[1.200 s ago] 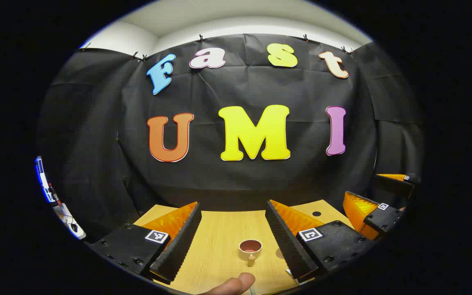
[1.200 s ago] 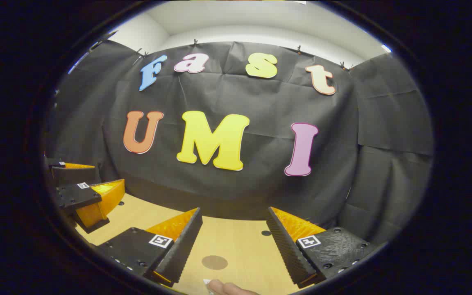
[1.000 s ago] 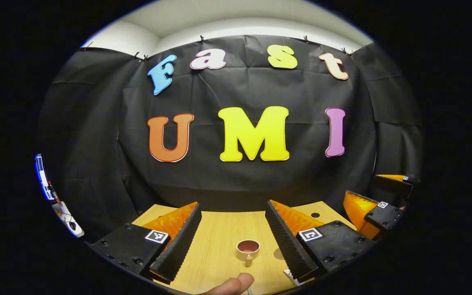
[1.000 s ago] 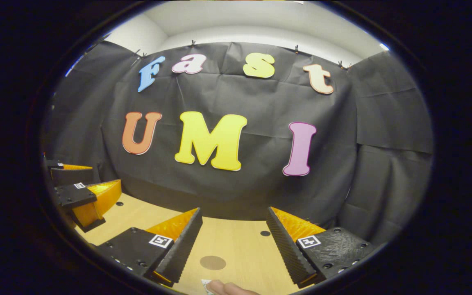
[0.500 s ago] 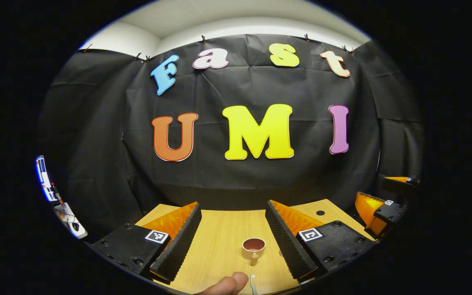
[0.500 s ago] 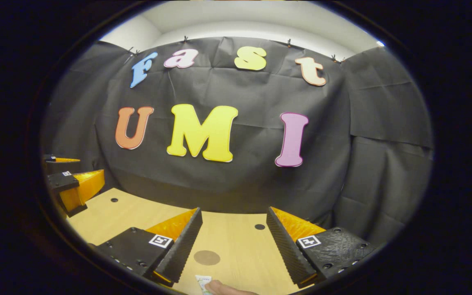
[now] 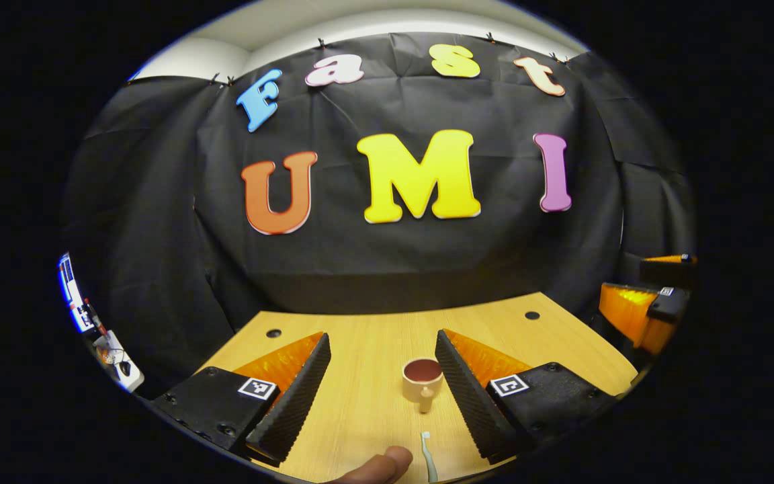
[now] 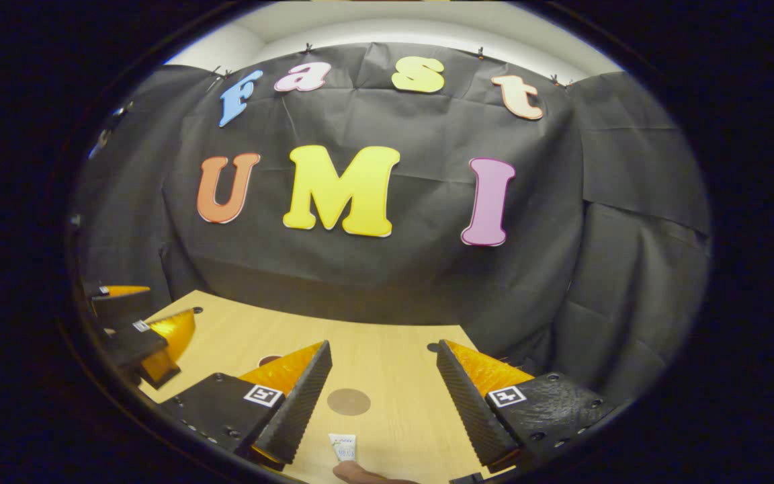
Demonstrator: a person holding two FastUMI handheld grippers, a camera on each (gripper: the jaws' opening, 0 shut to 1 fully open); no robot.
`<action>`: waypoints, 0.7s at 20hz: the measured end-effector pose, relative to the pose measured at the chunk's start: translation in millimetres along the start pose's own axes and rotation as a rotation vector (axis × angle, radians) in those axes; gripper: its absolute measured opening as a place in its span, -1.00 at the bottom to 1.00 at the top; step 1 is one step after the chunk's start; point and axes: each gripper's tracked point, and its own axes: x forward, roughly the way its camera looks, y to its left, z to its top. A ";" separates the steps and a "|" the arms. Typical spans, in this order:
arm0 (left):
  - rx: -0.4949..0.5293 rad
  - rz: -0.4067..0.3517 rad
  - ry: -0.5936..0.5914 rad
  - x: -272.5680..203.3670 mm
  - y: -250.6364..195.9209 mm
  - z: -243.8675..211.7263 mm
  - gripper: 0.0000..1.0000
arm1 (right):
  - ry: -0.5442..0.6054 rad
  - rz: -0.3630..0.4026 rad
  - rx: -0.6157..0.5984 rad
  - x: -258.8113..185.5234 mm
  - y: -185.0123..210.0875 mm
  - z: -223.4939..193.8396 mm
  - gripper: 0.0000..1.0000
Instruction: Put the toothbrush and toothpaste on the desktop into the cup, then pick up the cup and place it on the coaster on the desktop.
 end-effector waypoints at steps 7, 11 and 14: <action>-0.040 -0.068 0.333 17.5 -25.6 -145.1 1.00 | 0.125 0.017 -0.061 -10.4 -1.7 -55.9 0.90; -0.083 -0.079 0.459 16.5 -39.0 -188.7 1.00 | 0.216 0.020 -0.054 -8.6 -8.4 -88.3 0.96; -0.095 -0.056 0.542 16.1 -45.8 -216.6 1.00 | 0.323 0.040 -0.059 -2.4 -9.3 -120.8 0.96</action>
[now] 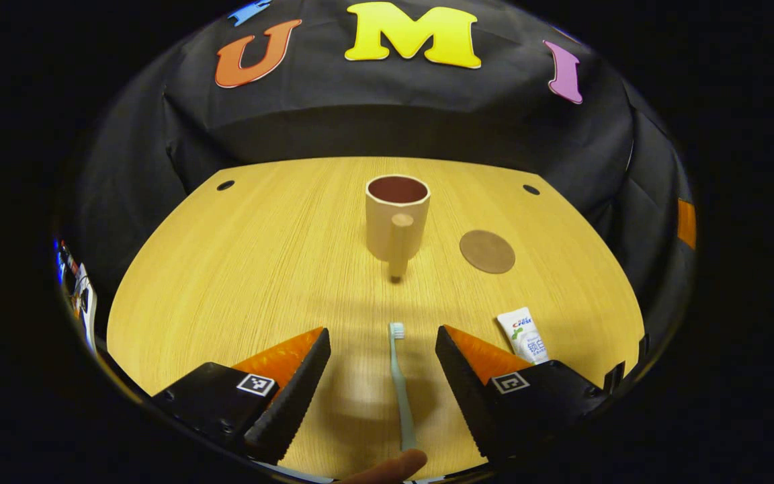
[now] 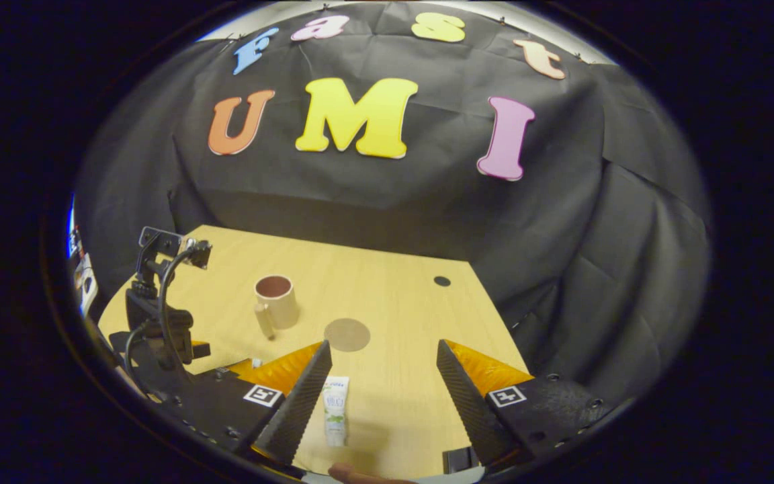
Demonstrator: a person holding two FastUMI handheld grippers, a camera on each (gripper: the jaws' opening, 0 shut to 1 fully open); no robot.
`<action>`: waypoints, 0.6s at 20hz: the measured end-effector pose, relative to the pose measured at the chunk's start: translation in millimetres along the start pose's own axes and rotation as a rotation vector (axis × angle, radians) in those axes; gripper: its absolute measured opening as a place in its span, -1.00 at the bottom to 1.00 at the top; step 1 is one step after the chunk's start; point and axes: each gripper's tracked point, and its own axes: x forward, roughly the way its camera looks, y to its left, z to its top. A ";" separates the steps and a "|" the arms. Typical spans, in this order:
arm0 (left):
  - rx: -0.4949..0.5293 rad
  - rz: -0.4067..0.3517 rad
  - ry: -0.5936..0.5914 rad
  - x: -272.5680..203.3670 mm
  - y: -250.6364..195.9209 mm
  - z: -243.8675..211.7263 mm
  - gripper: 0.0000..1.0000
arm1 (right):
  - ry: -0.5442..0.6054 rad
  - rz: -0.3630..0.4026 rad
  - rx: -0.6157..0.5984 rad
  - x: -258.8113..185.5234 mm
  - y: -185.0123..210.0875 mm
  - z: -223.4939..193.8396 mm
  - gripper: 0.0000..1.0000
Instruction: Put the toothbrush and toothpaste on the desktop into the cup, then pick up the cup and place it on the coaster on the desktop.
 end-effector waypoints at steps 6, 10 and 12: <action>-0.019 -0.013 0.166 10.4 -11.0 -40.9 0.88 | 0.160 0.020 -0.036 25.6 3.7 -37.8 0.89; -0.042 -0.063 0.224 8.4 -23.9 -51.0 0.58 | 0.231 0.067 -0.043 31.7 10.7 -59.4 0.89; -0.044 -0.059 0.240 8.2 -25.1 -53.2 0.22 | 0.249 0.076 -0.057 39.5 11.3 -60.3 0.96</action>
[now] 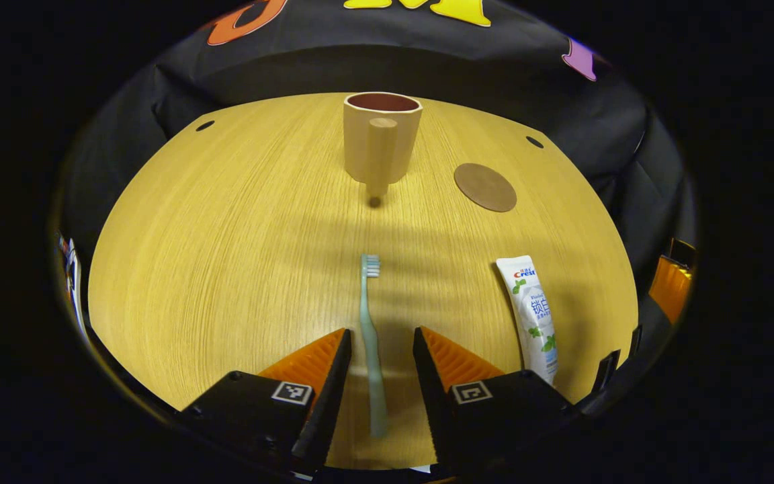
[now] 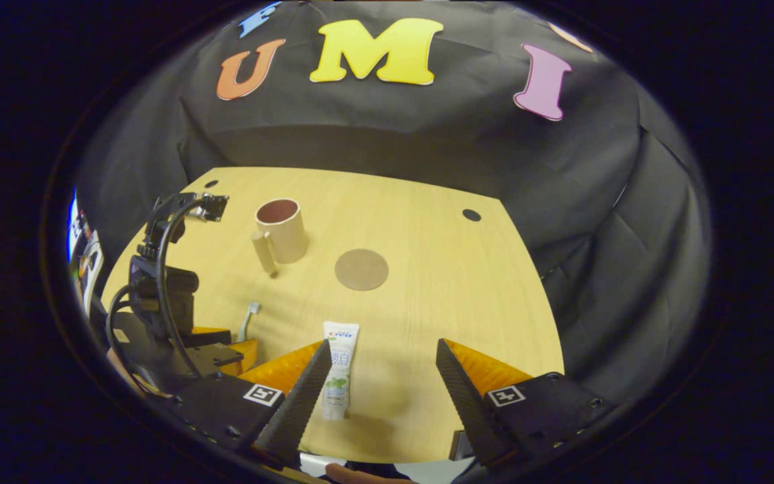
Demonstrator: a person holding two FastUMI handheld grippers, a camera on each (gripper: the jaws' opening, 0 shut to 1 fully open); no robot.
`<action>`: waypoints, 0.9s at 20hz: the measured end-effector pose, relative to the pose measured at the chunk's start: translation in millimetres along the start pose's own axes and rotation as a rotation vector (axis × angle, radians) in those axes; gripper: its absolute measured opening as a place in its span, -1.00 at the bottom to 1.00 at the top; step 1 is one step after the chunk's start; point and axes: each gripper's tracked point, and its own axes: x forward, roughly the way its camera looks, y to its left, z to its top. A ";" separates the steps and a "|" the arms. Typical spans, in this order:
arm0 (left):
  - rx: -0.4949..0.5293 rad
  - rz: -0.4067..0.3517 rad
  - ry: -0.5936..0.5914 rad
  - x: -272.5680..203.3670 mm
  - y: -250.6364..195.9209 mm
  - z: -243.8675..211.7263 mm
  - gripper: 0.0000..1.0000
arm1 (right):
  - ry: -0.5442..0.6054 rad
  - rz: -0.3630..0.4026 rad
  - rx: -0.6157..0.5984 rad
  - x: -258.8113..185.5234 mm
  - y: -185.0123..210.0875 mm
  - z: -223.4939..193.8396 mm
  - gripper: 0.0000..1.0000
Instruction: Put the toothbrush and toothpaste on the desktop into the cup, then pick up the cup and place it on the coaster on the desktop.
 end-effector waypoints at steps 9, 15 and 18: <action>0.023 0.053 0.021 4.2 9.8 -5.3 -0.72 | 0.117 0.072 -0.018 29.0 12.6 -24.3 0.96; 0.019 0.060 -0.069 -6.6 16.9 -3.0 -0.82 | 0.240 0.133 -0.015 47.4 32.3 -57.2 0.82; -0.009 0.053 -0.121 -20.5 19.4 4.7 -0.82 | 0.284 0.146 -0.021 53.7 40.7 -68.7 0.82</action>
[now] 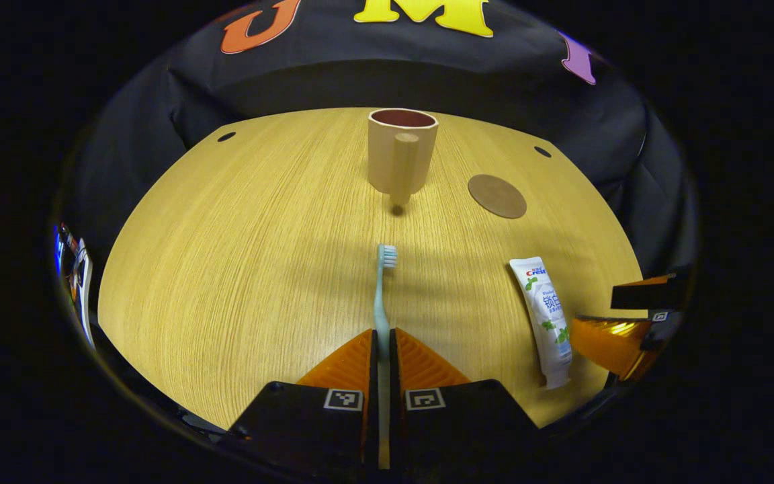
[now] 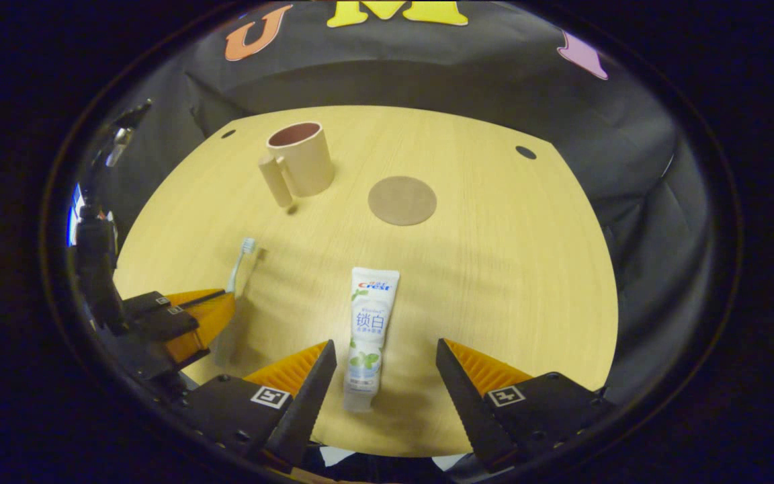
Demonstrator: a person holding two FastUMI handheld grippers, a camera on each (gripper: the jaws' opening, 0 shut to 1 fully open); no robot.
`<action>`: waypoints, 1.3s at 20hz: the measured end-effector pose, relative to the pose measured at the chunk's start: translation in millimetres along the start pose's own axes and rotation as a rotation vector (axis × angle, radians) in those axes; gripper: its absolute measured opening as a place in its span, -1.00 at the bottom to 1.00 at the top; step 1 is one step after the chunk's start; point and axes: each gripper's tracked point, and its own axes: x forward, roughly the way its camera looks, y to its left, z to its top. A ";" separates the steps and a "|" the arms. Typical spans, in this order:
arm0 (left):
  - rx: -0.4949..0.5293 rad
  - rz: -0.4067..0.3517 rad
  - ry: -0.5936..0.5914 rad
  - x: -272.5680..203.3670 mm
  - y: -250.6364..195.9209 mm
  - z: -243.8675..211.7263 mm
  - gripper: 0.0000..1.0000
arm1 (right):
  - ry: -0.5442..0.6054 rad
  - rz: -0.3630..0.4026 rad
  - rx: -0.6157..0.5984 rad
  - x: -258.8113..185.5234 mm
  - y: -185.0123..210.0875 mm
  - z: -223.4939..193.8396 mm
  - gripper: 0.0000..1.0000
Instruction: Put the toothbrush and toothpaste on the desktop into the cup, then pick up the cup and place it on the coaster on the desktop.
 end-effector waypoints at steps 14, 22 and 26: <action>0.079 0.037 -0.314 -106.0 38.9 99.2 -0.82 | 0.146 -0.018 0.098 44.8 17.8 -21.9 0.19; 0.119 -0.031 -0.528 -151.7 21.0 186.6 -0.82 | 0.082 0.043 0.131 43.3 10.5 -13.1 -0.39; 0.151 -0.065 -0.629 -167.3 17.1 230.5 -0.82 | -0.026 0.039 0.114 34.3 8.5 -3.2 -0.38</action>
